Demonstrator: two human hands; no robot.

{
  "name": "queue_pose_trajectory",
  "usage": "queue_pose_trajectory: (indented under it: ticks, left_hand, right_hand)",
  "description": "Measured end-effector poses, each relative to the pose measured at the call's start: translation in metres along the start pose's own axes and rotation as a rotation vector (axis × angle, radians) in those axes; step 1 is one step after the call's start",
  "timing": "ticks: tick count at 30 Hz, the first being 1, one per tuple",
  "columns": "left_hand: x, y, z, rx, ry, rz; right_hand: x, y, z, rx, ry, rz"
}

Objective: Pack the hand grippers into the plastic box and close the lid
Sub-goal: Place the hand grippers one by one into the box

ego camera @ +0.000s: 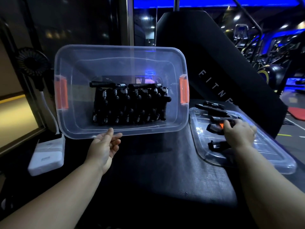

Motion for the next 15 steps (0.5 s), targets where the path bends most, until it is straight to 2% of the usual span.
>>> queue_pose_trajectory:
  ticks: [4,11,15]
  left_hand:
    - [0.002,-0.002,-0.001,0.012,-0.005,-0.001]
    - [0.0,0.0,-0.002,0.027,-0.028,-0.008]
    - [-0.004,0.001,-0.002,0.026,-0.04,-0.009]
  right_hand:
    - [0.004,0.002,-0.003,0.013,0.113,0.121]
    - [0.017,-0.004,-0.014,0.032,0.188,0.232]
    - [0.022,-0.012,-0.02,0.03,0.263,0.39]
Point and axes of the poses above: each hand's wrist, its own z-axis towards the middle knuckle, its own x-axis out of the back of the hand, y = z × x, the point moved 3 cm from there along z, towards the middle knuckle, and after that the axes turned 10 degrees about -z, right-handed, at the moved point
